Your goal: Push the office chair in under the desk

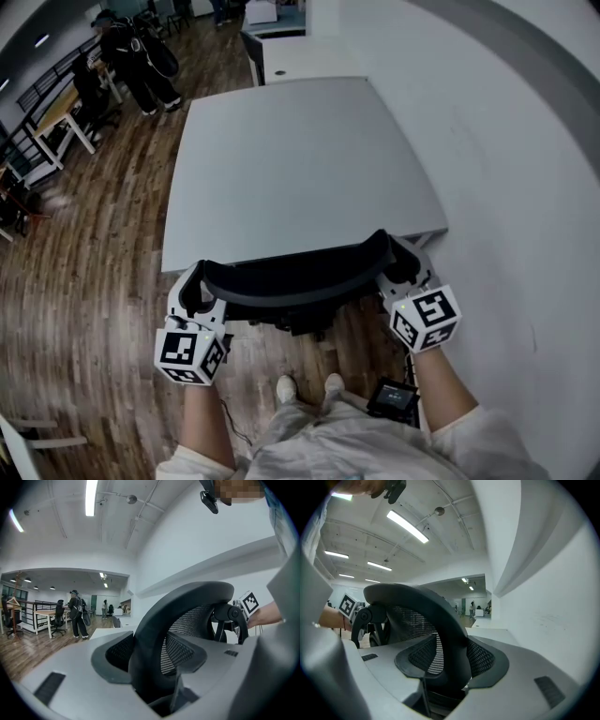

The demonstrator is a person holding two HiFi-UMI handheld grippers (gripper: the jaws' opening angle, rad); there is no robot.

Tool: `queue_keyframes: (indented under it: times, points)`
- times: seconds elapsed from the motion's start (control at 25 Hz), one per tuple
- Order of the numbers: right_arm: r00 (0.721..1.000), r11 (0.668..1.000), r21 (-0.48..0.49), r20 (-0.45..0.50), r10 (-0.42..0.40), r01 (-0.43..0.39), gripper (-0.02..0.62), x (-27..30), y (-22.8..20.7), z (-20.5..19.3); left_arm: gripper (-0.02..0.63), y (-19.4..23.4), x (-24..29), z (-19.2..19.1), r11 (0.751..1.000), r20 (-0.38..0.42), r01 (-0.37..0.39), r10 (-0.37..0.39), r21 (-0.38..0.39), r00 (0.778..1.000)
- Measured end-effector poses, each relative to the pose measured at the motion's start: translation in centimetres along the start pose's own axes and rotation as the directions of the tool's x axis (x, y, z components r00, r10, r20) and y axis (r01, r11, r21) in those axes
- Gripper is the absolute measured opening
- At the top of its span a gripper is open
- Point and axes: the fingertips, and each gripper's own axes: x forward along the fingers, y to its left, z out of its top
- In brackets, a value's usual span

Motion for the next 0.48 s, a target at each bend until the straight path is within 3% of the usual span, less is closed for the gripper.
queue_keyframes:
  times: [0.48]
  points:
    - [0.999,0.999,0.009,-0.001,-0.032,0.032,0.207,2.3,-1.2,-0.7,0.215,1.4,2.9,-0.6,1.000,-0.012,0.012,-0.012,0.006,1.000]
